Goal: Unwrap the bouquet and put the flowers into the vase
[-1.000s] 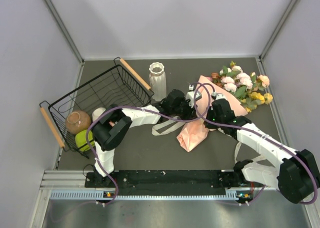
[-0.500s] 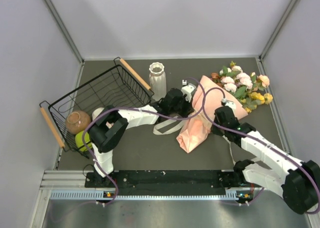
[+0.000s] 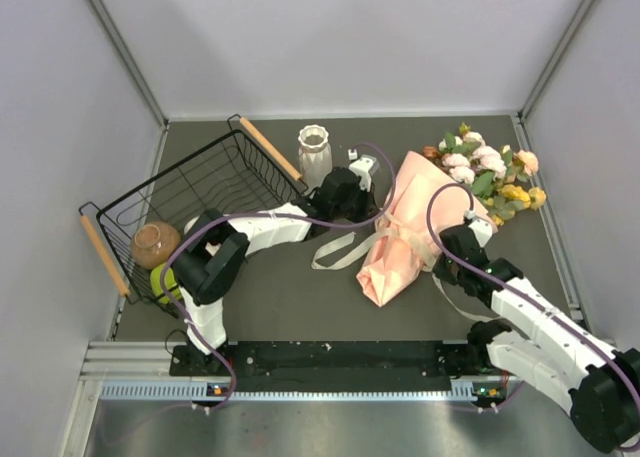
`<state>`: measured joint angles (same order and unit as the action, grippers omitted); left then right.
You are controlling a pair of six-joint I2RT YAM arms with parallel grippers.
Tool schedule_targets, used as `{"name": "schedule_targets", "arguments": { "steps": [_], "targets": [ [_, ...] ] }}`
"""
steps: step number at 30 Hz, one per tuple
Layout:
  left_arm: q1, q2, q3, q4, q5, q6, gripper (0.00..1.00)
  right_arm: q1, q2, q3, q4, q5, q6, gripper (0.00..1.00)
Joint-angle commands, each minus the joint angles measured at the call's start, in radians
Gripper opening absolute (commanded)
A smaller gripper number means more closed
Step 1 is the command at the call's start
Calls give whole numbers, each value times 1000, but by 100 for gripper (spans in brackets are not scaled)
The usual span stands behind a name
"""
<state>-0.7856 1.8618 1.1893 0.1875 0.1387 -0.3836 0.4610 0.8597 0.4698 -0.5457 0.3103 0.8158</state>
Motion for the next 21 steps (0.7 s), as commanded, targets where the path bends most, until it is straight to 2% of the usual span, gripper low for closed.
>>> {"name": "schedule_targets", "arguments": {
  "steps": [1,2,3,5,6,7,10,12,16,17,21],
  "targets": [
    [28,36,98,-26,42,-24,0,-8,-68,-2,-68,38,25,0],
    [31,43,107,-39,77,-23,0,-12,-85,-2,-69,45,26,0],
    [35,51,113,-51,99,-18,7,-12,-97,3,-68,44,22,0],
    [37,60,113,-53,137,6,27,-13,-117,22,-45,32,-3,0],
    [37,59,109,-54,154,15,44,-13,-119,32,-30,23,-16,0],
    [37,41,99,-60,168,25,54,-13,-111,39,-5,15,-27,0],
    [34,-45,61,-85,183,40,70,-13,-91,84,16,-13,-59,0],
    [34,-99,44,-108,168,49,70,-15,-74,107,41,-31,-79,0],
    [22,-235,-35,-71,218,-9,50,-15,-47,136,66,-54,-99,0],
    [14,-245,-52,-48,245,-27,41,-13,-41,153,66,-59,-101,0],
    [-87,-211,-111,46,282,-98,32,-15,-53,193,63,-42,-122,0]
  ]
}}
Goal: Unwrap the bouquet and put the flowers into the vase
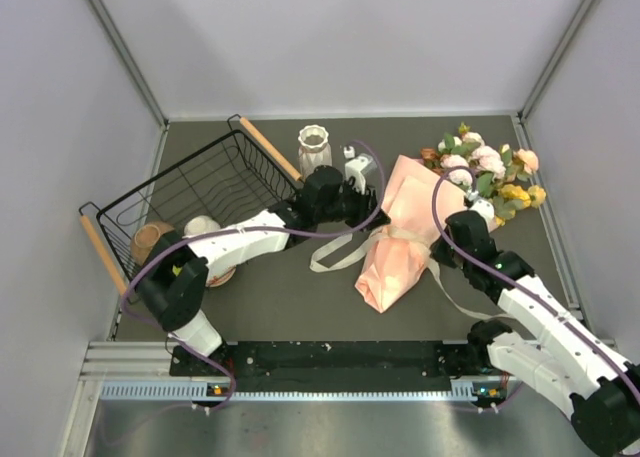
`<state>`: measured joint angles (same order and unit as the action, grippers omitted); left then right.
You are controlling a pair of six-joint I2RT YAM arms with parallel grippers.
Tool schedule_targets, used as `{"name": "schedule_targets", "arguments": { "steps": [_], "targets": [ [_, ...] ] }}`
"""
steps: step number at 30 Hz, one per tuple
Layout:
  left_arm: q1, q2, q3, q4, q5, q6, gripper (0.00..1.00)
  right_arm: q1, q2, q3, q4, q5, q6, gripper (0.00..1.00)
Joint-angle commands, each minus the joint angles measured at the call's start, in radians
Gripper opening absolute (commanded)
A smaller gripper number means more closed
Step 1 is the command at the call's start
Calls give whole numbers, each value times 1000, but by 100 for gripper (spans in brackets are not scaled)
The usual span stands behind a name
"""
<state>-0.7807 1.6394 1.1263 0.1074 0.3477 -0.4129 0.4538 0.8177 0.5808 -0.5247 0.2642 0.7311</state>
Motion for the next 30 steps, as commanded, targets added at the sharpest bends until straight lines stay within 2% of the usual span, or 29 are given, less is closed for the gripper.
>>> {"name": "schedule_targets", "arguments": {
  "steps": [1,3,7,10,15,25,30],
  "targets": [
    [-113,26,-48,135,65,-78,31,-7,-12,94,38,19,-51,0],
    [-153,74,-42,129,30,-87,24,-9,-15,137,16,33,-62,0],
    [-161,148,-45,114,-50,-96,16,-9,-35,217,-15,69,-91,0],
    [-157,201,-40,72,-134,-83,17,-10,-46,312,-56,108,-123,0],
    [-154,253,-77,81,-187,-87,16,-13,-61,533,-127,207,-193,0],
    [-149,269,-100,95,-210,-81,16,-13,-75,1048,-201,524,-406,0],
    [-149,263,-94,90,-208,-73,16,-14,-97,1244,-198,639,-511,0]
  ]
}}
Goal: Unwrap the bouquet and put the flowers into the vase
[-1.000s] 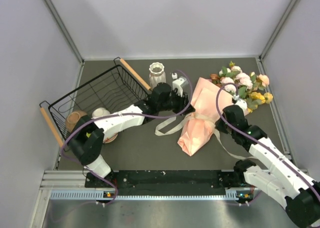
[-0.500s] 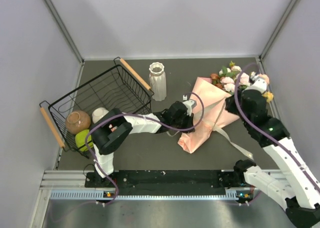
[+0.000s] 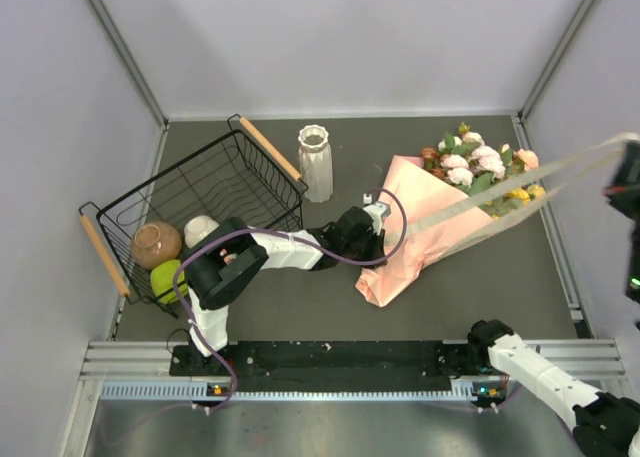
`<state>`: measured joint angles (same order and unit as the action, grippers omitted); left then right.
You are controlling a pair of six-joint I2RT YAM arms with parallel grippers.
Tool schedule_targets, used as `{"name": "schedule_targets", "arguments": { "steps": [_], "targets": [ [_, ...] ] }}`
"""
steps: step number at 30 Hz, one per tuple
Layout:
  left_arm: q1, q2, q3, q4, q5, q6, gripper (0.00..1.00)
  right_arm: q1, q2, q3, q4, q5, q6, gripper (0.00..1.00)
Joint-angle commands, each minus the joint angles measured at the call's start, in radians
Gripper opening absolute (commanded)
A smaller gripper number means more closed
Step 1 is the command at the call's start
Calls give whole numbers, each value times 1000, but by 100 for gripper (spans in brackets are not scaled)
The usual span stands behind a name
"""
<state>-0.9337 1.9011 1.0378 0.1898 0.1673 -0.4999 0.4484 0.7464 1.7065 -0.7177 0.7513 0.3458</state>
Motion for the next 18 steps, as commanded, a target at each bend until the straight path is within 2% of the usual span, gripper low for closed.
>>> {"name": "schedule_targets", "arguments": {
  "steps": [1,5,8,13,18],
  "targets": [
    [4,4,-2,5,-25,15,16,-8,-27,169,0,167,-146,0],
    [4,-5,-13,-1,-25,18,16,-8,-54,264,50,252,-264,0],
    [4,1,-10,0,-25,26,16,1,-77,275,104,292,-341,0],
    [4,-4,-9,0,-18,26,16,61,-91,142,123,330,-353,0],
    [4,-23,2,-24,-17,27,16,62,-4,39,170,405,-370,0]
  ]
}}
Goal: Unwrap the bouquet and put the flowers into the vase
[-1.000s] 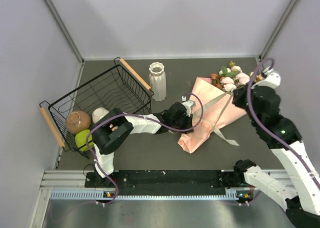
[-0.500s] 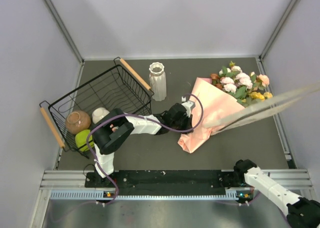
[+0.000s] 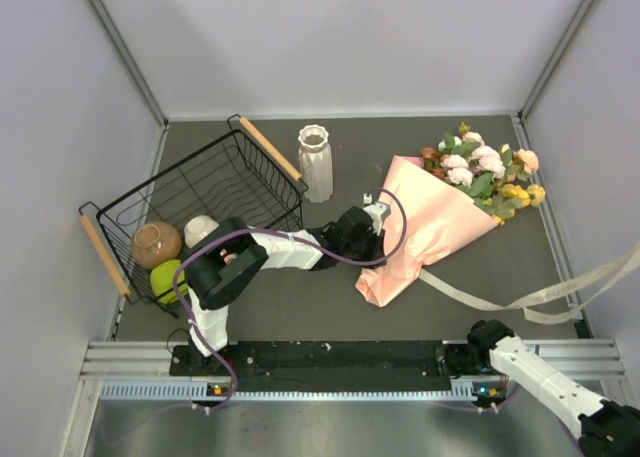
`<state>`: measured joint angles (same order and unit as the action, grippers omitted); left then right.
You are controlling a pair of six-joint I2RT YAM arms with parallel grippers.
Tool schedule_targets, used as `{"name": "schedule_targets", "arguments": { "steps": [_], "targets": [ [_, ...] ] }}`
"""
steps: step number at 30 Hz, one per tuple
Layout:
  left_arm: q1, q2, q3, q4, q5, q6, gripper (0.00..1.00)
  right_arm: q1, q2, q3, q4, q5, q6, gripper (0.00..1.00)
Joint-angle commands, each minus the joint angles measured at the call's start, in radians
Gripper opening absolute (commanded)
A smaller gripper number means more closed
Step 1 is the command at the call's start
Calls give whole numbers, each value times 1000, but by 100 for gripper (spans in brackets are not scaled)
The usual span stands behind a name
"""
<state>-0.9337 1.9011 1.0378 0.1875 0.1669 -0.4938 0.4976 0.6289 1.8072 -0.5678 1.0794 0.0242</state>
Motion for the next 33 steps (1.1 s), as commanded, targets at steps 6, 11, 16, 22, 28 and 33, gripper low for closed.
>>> {"name": "schedule_targets", "arguments": {
  "steps": [6,11,16,22,28,33],
  "targets": [
    [4,-56,-10,-23,-17,15,17,13,137,-262,31,74,67,0],
    [4,-62,1,-26,0,20,17,13,72,-486,13,108,151,0],
    [4,-66,-2,-28,0,32,17,13,-99,-658,-81,189,206,0],
    [4,-57,8,-26,14,32,18,13,-254,-767,-191,205,296,0],
    [4,-68,8,-33,28,28,18,13,-279,-847,-357,119,531,0],
    [4,-109,-7,-33,45,29,26,15,-245,-835,-507,57,775,0]
  ]
}}
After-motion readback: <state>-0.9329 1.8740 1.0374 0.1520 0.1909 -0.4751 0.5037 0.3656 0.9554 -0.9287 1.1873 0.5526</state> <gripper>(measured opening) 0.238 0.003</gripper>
